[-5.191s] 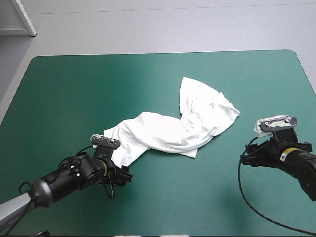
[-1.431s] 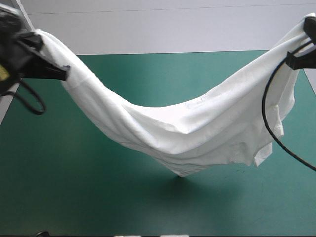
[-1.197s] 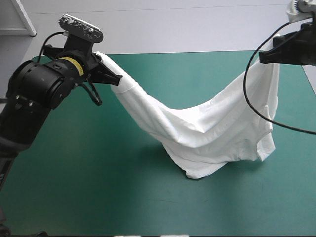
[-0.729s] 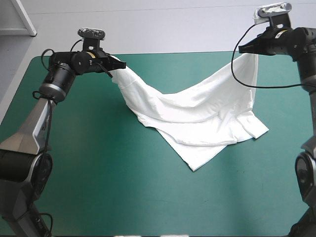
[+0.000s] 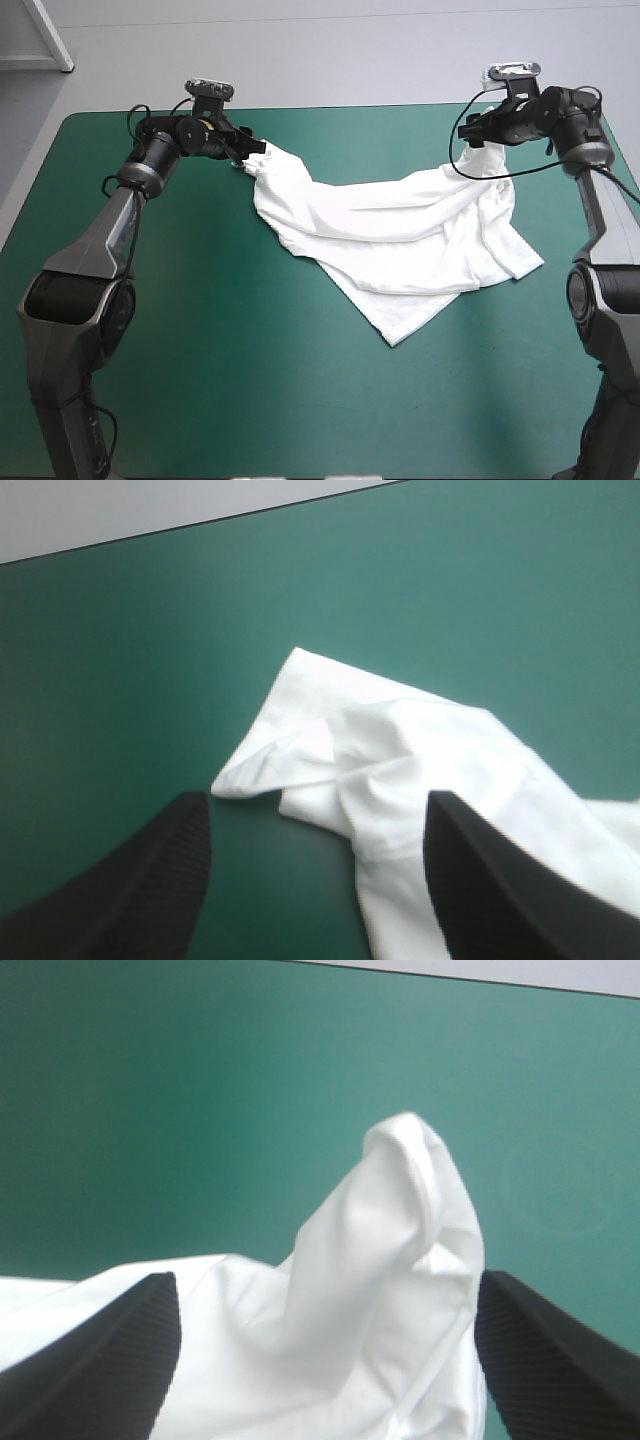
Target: Fold the cloth
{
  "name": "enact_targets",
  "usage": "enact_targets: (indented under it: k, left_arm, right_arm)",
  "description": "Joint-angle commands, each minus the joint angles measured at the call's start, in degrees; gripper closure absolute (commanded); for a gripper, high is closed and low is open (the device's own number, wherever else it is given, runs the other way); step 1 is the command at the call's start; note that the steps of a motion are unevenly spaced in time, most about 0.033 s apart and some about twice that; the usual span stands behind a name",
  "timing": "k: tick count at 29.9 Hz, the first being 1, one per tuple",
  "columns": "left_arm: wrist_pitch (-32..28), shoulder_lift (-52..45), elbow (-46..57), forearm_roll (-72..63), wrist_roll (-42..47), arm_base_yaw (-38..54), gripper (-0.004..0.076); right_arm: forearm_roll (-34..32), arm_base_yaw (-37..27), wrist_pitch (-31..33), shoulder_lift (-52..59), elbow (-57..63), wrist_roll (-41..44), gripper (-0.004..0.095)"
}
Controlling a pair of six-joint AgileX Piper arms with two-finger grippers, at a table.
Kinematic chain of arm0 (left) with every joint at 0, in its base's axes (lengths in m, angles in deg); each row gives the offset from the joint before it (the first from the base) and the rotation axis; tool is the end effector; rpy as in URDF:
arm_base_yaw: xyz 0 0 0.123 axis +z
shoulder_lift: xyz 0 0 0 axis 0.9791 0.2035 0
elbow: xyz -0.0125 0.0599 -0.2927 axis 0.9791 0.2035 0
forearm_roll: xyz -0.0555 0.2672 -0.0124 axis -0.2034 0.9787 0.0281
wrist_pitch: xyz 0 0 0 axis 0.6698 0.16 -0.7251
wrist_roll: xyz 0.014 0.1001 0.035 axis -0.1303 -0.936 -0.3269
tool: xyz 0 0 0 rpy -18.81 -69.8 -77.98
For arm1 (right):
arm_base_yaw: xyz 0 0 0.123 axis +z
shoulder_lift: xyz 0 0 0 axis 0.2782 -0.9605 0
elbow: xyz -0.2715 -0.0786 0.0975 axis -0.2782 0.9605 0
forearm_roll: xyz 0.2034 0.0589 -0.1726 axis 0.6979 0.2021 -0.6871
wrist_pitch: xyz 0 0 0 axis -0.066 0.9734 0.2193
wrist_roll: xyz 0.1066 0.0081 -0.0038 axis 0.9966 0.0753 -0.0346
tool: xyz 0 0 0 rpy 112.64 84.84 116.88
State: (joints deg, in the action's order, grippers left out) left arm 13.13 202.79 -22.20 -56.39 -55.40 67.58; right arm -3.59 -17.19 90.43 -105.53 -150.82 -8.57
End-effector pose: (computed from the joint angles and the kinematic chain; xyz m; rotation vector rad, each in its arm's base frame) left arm 0.5119 -0.1083 0.3090 0.3552 2.2586 -0.1815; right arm 0.5159 0.0098 0.3239 -0.2085 2.3345 0.1425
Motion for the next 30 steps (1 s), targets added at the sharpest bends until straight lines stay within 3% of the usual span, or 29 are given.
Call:
enact_targets:
  k: [1,5,11,19,23,30]
  left_arm:
    - [9.5,-7.9,-6.0,-1.1,0.5,-0.3,0.0261]
    - [22.2,-11.2,-8.6,-1.9,1.1,-0.3,0.0262]
    - [34.8,-13.4,-8.7,-3.4,0.2,-0.3,0.0262]
    - [34.8,-11.2,-8.6,-3.8,2.1,-0.3,0.0266]
    - [33.8,-7.8,-8.6,-3.8,2.2,-0.4,0.0266]
    - [26.6,1.2,-8.6,-3.9,2.9,-1.5,0.0266]
  right_arm:
    - [1.0,0.0,4.8,10.0,-2.1,0.7,0.0224]
    - [-0.3,0.0,15.3,14.9,-2.1,2.1,0.026]
    - [-0.2,0.0,23.8,17.6,-1.7,3.9,0.0261]
    - [-3.0,0.0,23.3,25.8,18.4,4.4,0.0262]
    - [-5.8,0.0,18.4,31.6,30.3,5.1,0.0262]
    - [-10.7,0.0,17.3,38.5,39.5,9.9,0.0262]
